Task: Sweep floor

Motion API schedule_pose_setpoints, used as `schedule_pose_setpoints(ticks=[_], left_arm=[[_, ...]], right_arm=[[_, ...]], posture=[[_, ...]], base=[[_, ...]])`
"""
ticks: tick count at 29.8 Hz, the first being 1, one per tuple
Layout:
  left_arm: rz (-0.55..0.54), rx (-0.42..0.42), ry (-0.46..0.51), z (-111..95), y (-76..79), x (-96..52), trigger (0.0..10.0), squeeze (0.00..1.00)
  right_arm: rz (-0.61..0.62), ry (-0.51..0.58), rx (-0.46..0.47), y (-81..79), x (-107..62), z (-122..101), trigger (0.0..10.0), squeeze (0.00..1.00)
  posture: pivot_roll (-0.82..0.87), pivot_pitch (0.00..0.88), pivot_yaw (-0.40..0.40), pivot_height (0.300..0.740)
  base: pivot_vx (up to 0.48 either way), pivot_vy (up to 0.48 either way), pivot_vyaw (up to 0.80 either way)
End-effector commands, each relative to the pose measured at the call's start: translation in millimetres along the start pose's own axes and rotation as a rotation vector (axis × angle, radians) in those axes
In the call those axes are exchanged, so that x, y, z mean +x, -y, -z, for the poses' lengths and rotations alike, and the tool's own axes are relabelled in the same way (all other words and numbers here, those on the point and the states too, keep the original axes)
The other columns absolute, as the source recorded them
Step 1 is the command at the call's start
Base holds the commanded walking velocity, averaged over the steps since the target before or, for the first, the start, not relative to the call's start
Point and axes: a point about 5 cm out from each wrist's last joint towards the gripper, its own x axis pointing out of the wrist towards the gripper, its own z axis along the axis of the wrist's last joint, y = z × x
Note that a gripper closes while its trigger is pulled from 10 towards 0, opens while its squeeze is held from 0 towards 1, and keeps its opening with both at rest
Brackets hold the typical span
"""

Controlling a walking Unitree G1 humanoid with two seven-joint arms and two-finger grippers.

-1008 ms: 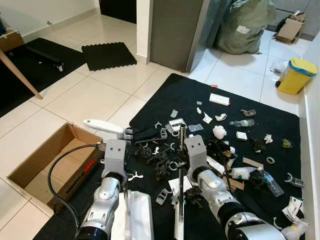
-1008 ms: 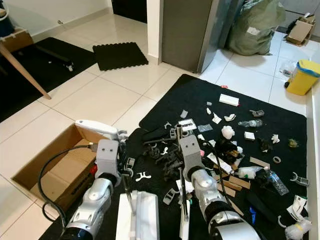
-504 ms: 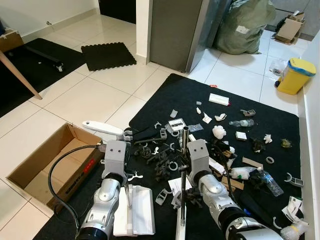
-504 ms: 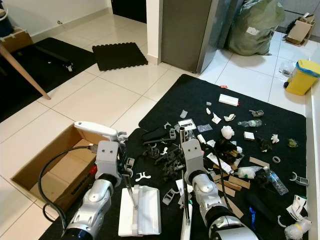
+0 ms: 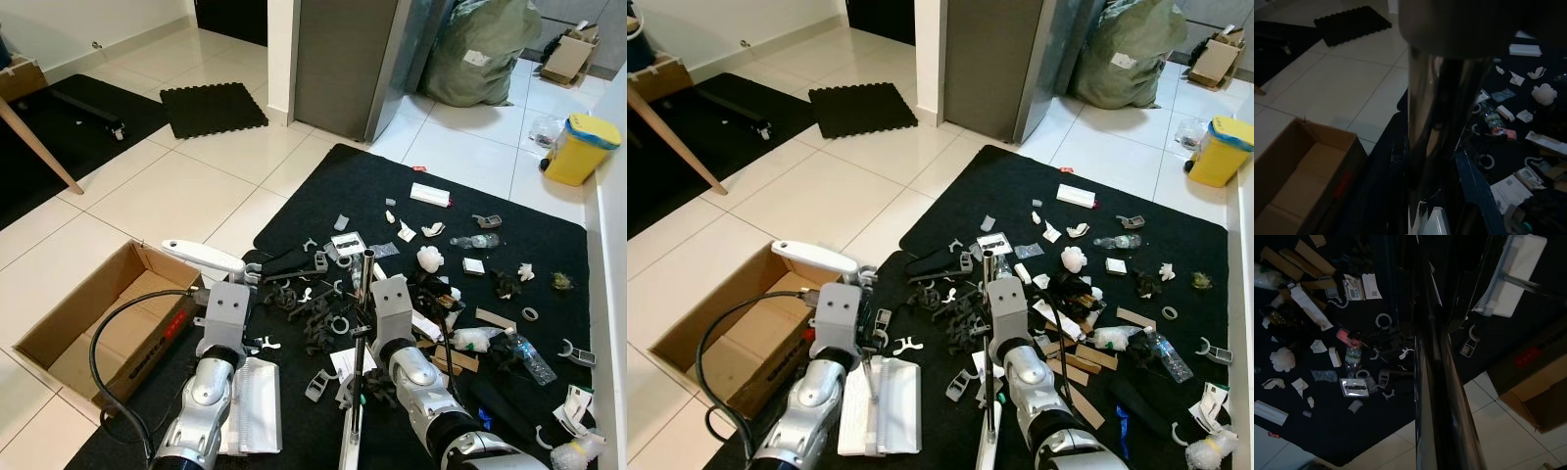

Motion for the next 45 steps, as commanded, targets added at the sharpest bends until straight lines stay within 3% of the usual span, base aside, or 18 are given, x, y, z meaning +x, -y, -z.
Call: schedule_pose_setpoints(ticks=[1,11,16,23,26,29,33,45], left_arm=[[-0.015,0.014,0.031,-1.7,-3.6,-3.2,10.0,0.0],[-0.048,0.027,0.052,-4.6,-7.4,-1.3,10.0,0.0],[-0.072,0.021,0.112,-22.1,-14.9,6.1,10.0,0.0],[-0.074,0.028,0.12,-25.2,-16.9,8.3,10.0,0.0],[-0.069,0.029,0.1,-19.9,-15.7,7.5,10.0,0.0],[-0.054,-0.007,0.022,4.5,-10.5,0.9,10.0,0.0],[-0.052,-0.024,-0.016,16.5,-9.5,-3.3,10.0,0.0],[-0.039,-0.009,0.014,21.5,-15.0,-3.5,10.0,0.0]], right_arm=[[0.01,-0.093,0.025,-0.9,-10.3,24.2,10.0,0.0],[0.021,-0.078,0.02,0.5,-10.2,22.5,10.0,0.0],[0.032,0.016,0.021,6.8,-1.0,-0.8,10.0,0.0],[0.039,0.07,0.03,9.5,3.6,-14.3,10.0,0.0],[0.044,0.115,0.042,11.0,7.1,-25.4,10.0,0.0],[0.044,0.134,0.047,10.4,8.8,-30.6,10.0,0.0],[0.043,0.138,0.049,9.7,9.0,-31.2,10.0,0.0],[0.037,0.166,0.057,9.5,10.7,-37.6,10.0,0.0]], posture=[[0.12,0.303,-0.02,0.74],[0.13,0.303,-0.019,0.74],[0.12,0.298,-0.022,0.74],[0.12,0.295,-0.022,0.74],[0.11,0.295,-0.022,0.74],[0.11,0.298,-0.026,0.74],[0.1,0.301,-0.028,0.74],[0.09,0.304,-0.033,0.74]], base=[[0.0,0.0,0.0],[0.0,0.0,0.0],[0.0,0.0,0.0],[0.0,0.0,0.0],[0.0,0.0,0.0],[0.0,0.0,0.0],[0.0,0.0,0.0],[0.0,0.0,0.0]])
